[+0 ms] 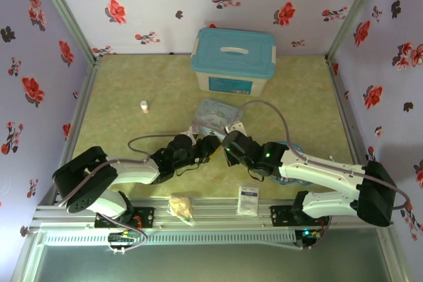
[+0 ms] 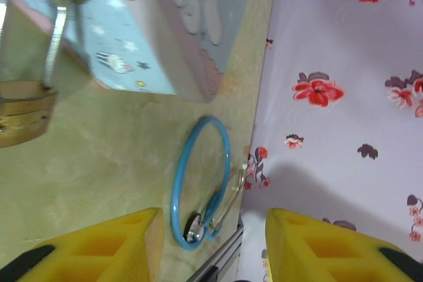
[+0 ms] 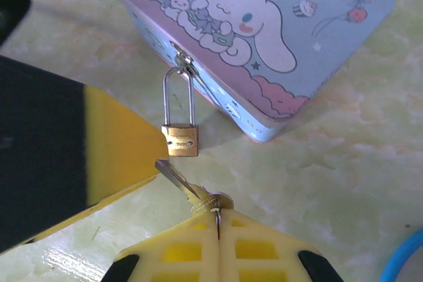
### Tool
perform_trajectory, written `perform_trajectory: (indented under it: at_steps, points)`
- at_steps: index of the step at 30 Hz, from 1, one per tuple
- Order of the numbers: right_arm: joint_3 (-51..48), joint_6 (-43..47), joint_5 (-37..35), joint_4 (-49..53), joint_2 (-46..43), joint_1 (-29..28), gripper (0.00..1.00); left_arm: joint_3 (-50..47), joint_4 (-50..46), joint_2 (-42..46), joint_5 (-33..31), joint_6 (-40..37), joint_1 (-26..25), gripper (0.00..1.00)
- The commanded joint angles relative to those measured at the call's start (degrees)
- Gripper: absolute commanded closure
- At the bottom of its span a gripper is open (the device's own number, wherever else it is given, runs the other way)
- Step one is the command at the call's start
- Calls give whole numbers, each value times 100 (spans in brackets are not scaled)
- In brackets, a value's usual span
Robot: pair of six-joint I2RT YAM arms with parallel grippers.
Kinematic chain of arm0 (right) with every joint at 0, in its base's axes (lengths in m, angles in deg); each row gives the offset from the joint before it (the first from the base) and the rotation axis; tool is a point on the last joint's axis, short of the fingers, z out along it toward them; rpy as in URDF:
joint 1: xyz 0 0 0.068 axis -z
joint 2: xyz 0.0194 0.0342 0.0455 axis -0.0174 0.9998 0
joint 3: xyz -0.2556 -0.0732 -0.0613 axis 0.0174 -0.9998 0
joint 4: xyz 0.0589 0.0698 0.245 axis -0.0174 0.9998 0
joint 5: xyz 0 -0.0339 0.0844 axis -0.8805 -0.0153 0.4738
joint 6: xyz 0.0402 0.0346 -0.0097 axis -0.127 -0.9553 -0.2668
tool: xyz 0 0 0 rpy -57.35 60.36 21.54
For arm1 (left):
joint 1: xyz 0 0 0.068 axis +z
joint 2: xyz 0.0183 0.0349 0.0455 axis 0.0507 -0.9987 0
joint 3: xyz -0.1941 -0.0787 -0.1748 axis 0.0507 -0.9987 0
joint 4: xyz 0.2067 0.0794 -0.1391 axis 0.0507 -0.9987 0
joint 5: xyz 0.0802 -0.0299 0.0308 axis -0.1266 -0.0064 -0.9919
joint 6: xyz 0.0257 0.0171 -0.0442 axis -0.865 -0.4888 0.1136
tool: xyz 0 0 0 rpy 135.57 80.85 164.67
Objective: Unlock a padlock with a key
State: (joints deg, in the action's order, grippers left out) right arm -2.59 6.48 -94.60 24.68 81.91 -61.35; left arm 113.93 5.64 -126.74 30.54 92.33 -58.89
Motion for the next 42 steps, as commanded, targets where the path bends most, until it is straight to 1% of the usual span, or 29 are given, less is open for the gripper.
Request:
perform_trajectory:
  at_steps: [1, 4, 6, 7, 9, 12, 14, 16, 20, 23, 28, 31, 36, 42]
  points:
    - [-53, 351, -474, -342, 41, -147, 100, -176, 1264, -397, -281, 933, -38, 55]
    - [-184, 474, -505, -541, 115, -168, 100, -215, 2138, -880, -302, 1459, -68, 55]
    - [-231, 517, -530, -652, 185, -167, 100, -309, 2543, -1087, -445, 1632, -119, 59]
    - [-238, 515, -576, -665, 237, -164, 100, -362, 2543, -1076, -549, 1677, -154, 61]
    - [-227, 547, -614, -666, 313, -171, 100, -436, 2267, -882, -669, 1627, -182, 61]
    - [-312, 610, -614, -794, 326, -165, 100, -564, 1843, -487, -919, 1676, -211, 57]
    - [-430, 693, -601, -1012, 271, -164, 100, -676, 1845, -393, -1050, 1823, -215, 55]
    - [-543, 876, -542, -1273, 236, -177, 100, -697, 1985, -414, -1090, 1998, -202, 55]
    - [-545, 1133, -483, -1409, 275, -225, 100, -535, 2044, -439, -1087, 2053, -202, 52]
    - [-561, 1274, -597, -1526, 277, -317, 100, -429, 1914, -392, -1054, 2011, -194, 50]
    - [-561, 1523, -849, -1610, 424, -514, 100, -399, 1848, -342, -1012, 2002, -207, 51]
    - [-546, 1588, -985, -1618, 585, -591, 100, -390, 1656, -225, -1019, 1943, -202, 53]
    - [-462, 1790, -1417, -1558, 830, -814, 100, -389, 1557, -148, -1007, 1848, -149, 68]
    - [-381, 1897, -1654, -1576, 1020, -944, 100, -376, 1504, -221, -904, 1853, -116, 71]
